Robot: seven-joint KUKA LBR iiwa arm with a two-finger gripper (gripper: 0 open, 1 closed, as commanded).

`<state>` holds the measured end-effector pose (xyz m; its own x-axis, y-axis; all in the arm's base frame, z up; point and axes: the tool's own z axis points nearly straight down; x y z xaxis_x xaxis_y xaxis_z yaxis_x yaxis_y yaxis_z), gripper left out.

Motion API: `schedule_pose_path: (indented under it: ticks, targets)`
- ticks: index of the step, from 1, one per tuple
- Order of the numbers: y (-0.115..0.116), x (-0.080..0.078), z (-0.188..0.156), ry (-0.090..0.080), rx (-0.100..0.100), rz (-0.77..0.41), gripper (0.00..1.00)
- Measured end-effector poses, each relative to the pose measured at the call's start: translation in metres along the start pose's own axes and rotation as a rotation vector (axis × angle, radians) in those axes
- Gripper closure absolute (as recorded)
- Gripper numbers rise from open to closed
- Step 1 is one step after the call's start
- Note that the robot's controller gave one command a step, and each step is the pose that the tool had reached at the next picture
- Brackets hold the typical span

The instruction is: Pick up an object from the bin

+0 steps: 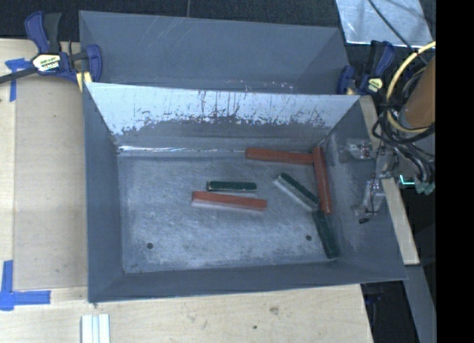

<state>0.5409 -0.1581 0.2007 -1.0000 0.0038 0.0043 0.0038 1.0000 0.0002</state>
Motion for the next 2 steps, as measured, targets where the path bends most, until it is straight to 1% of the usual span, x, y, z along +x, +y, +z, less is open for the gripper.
schedule_pose_path:
  ticks: [1,2]
  targets:
    - [0.047,-0.027,0.08,-0.003,-0.001,-0.218,0.0]
    - [0.123,-0.087,0.124,-0.011,-0.001,-0.309,0.0]
